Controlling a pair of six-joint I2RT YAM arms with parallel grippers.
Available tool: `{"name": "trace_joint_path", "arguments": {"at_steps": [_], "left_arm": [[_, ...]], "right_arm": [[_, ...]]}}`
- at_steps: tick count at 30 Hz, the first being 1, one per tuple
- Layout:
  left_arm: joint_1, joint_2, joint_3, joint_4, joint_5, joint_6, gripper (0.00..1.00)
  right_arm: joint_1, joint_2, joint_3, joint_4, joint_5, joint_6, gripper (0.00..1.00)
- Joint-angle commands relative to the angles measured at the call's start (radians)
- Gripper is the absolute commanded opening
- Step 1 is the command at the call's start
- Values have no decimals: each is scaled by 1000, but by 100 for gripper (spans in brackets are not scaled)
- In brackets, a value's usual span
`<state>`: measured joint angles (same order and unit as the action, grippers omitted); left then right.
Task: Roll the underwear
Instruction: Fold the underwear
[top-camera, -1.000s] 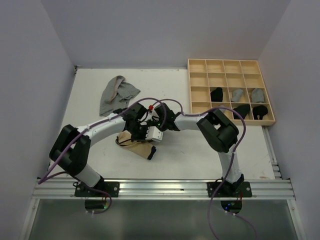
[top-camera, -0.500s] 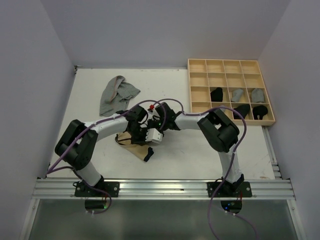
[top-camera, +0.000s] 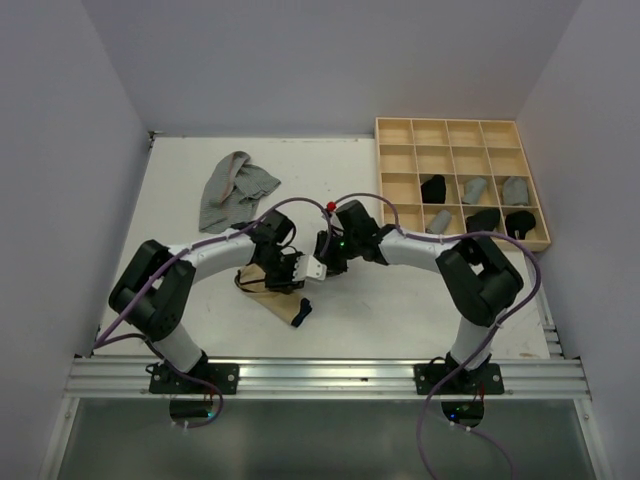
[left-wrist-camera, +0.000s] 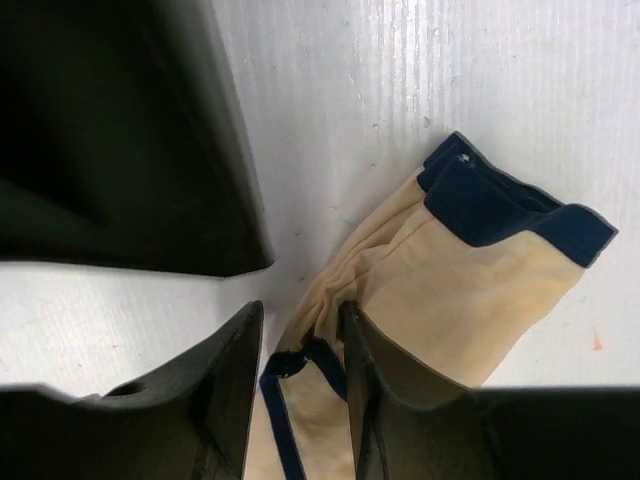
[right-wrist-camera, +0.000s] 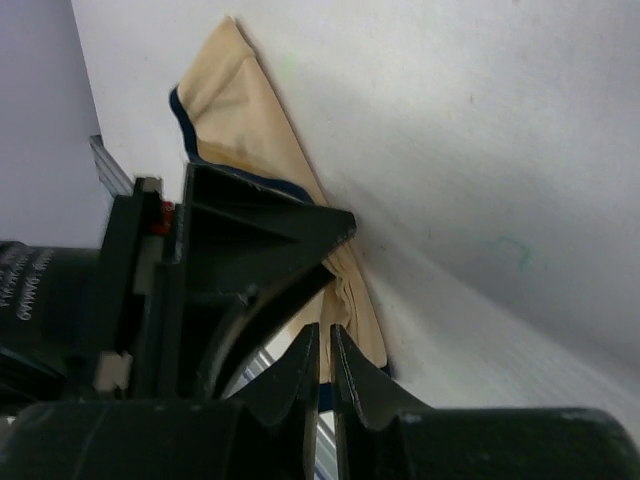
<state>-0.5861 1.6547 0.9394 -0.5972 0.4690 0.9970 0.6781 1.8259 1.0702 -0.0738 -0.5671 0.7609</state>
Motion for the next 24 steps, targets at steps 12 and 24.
{"name": "trace_joint_path", "arguments": {"at_steps": [12,24], "left_arm": [[46,-24,-7,47,63,-61,43],[97,2,-8,65,128,-130,31]], "right_arm": [[115,-162,-225,235,16,284,12],[124,-353,-499,485,228,549,6]]}}
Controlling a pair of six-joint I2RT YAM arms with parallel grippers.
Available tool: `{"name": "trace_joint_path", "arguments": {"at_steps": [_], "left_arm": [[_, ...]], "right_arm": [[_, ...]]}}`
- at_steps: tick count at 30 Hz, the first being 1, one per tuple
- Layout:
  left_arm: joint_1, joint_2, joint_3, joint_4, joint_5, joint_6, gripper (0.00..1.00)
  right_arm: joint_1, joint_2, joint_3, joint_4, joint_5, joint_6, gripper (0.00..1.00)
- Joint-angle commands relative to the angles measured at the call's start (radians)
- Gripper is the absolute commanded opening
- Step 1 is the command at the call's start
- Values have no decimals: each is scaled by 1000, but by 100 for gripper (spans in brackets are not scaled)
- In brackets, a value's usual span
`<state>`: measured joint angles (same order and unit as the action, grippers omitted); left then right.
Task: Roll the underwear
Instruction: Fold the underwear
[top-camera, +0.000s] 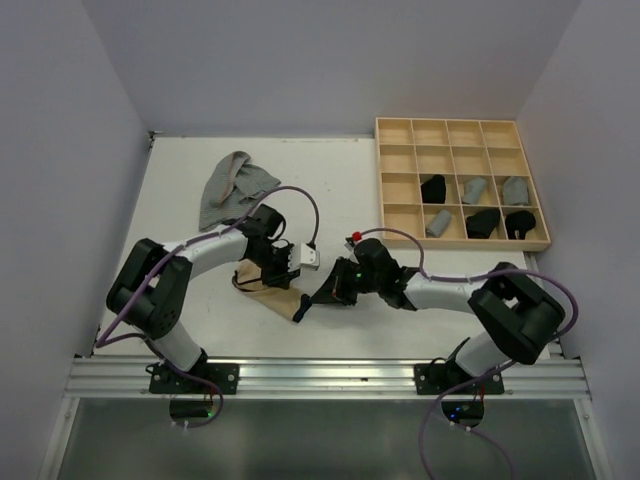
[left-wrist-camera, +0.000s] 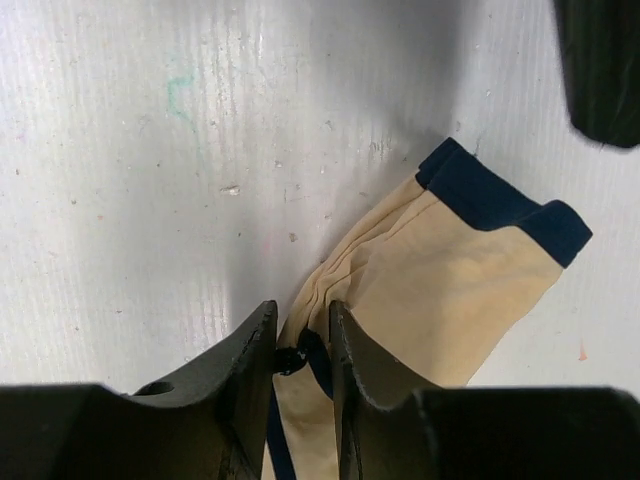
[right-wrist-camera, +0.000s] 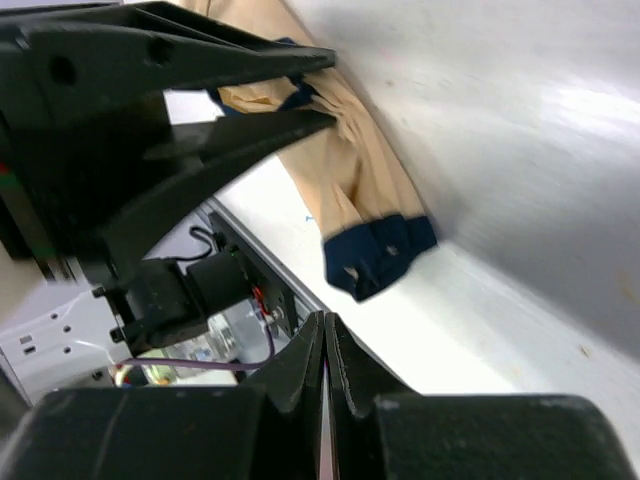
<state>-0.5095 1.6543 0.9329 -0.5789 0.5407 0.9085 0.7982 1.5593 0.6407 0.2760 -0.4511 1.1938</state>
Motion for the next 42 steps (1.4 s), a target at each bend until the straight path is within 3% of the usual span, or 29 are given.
{"name": "trace_joint_path", "arguments": {"at_steps": [1,7,14,26,33,42], "left_arm": [[23,5,-2,51,67,-52,31],[43,25,-5,82,106,-155,30],[72,55,-14,126,131,-289,31],[115,71,-2,126,180,-344,37],[192,-69,33,47,183,-294,47],[212,-326,-63,-159,33,-54,44]], "right_arm": [[9,-106,-84,144,132,119,6],[67,-179,-56,95,241,66,9],[122,-38,69,92,248,52,8],[134,157,8,181,406,53,8],[134,292,21,164,344,35,6],[134,285,22,138,322,4,8]]}}
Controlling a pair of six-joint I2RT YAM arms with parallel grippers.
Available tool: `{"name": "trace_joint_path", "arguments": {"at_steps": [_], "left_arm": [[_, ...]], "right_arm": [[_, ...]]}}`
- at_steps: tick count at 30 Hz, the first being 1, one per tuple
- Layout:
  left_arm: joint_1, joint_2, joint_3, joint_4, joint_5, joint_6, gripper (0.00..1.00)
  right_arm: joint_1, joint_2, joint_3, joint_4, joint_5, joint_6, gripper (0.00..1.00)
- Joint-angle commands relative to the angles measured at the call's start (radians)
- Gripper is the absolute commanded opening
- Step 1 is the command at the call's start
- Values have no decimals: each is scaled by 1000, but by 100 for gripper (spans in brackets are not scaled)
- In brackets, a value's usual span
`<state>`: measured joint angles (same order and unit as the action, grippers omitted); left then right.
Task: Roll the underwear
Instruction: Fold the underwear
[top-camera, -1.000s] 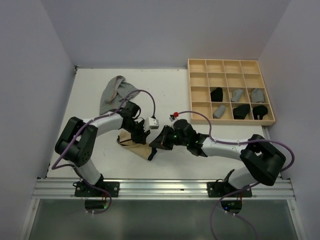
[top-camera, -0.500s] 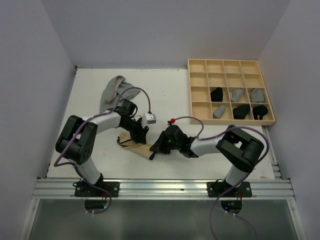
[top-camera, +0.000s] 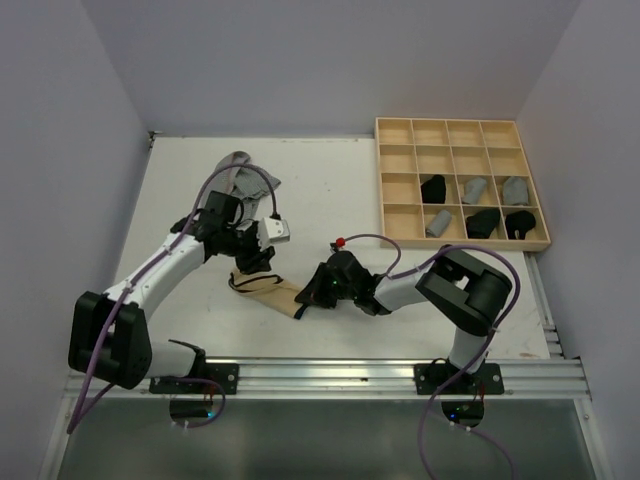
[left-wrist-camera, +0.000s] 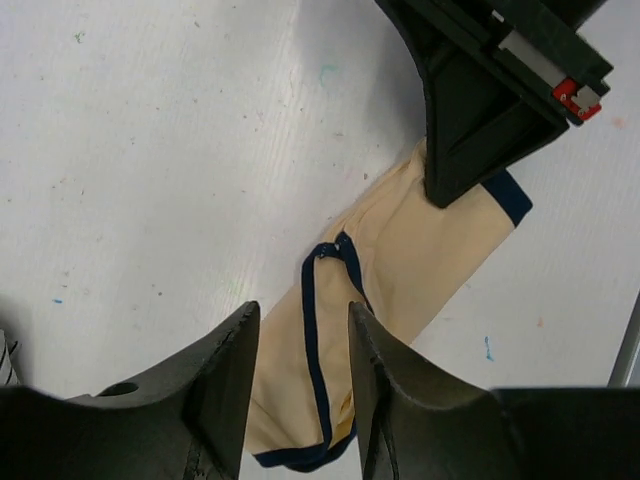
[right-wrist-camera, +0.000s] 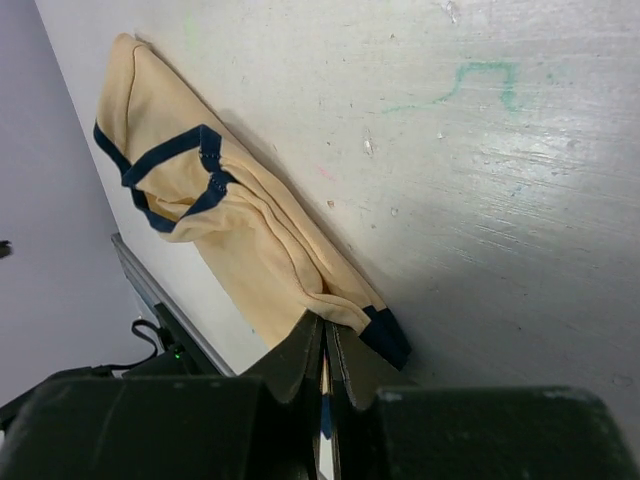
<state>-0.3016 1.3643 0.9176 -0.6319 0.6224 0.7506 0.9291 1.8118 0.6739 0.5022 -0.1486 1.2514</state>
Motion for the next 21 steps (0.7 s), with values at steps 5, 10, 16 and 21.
{"name": "trace_joint_path", "arguments": {"at_steps": [5,10,16,21], "left_arm": [[4,-65,-164,-55,-131,96,44],[4,-65,-197,-17,-176,99,43],[4,-45,-220,23,-210,108,34],[4,-24,-220,35,-224,119,25]], "right_arm": [[4,41,0,-91,1,-64,9],[4,44,3,-105,-3,-70,9],[4,52,-3,-106,-11,-78,9],[4,61,-8,-111,-19,-81,9]]}}
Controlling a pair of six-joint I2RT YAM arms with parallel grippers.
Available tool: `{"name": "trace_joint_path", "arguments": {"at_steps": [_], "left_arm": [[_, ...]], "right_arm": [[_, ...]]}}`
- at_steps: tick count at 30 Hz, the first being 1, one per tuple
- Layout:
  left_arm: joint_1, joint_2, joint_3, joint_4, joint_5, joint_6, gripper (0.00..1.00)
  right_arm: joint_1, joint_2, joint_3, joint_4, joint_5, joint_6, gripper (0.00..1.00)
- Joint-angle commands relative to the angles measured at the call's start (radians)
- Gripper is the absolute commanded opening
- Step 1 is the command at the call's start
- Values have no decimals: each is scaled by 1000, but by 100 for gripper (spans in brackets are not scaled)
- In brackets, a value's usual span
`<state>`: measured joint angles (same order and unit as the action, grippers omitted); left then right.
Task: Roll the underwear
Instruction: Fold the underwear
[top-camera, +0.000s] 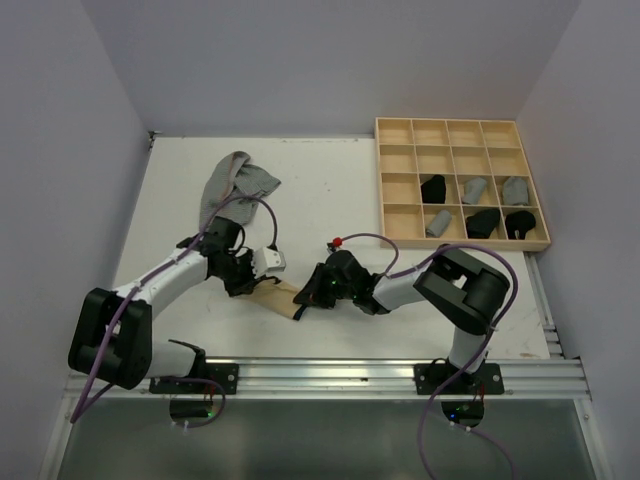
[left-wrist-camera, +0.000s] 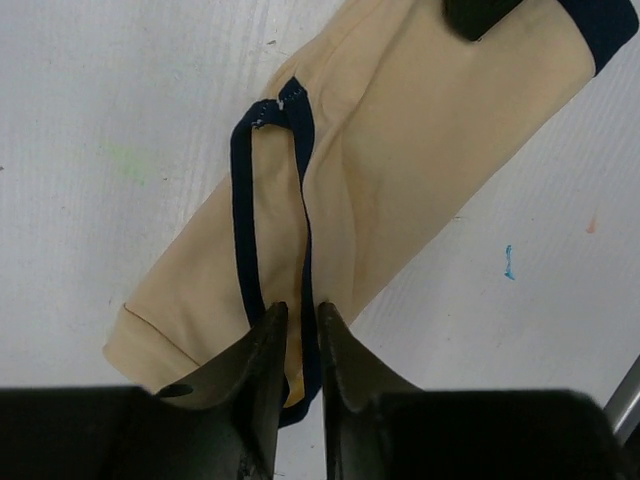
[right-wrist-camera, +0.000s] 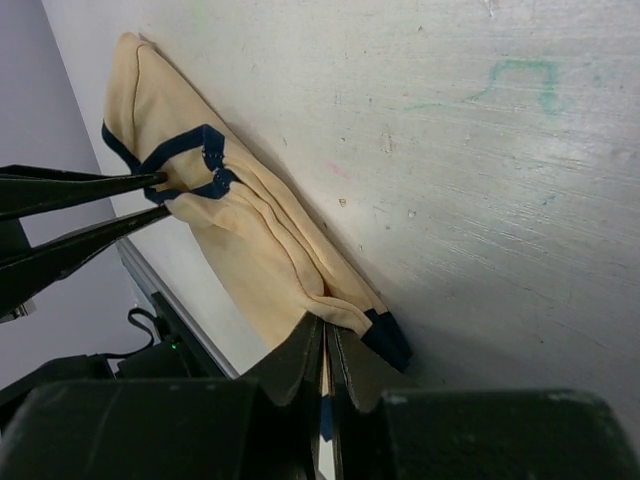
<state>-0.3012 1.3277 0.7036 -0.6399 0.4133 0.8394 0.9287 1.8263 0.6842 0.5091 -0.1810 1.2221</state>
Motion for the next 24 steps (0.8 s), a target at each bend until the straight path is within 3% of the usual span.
{"name": "trace_joint_path", "arguments": {"at_steps": [1,4,9,16,24], "left_arm": [[4,16,-1,40,-13,35,21],[7,18,17,28,-8,44,10],[34,19,104,-47,2,73,2],[57,53,198,-86,-7,93,1],[59,206,178,6,-36,81,5]], "right_arm": [[4,48,-15,-119,12,-53,9],[4,54,-8,-130,6,-65,9],[4,70,6,-175,-3,-107,9],[4,96,20,-192,-18,-148,8],[5,85,18,-190,-32,-168,8]]}}
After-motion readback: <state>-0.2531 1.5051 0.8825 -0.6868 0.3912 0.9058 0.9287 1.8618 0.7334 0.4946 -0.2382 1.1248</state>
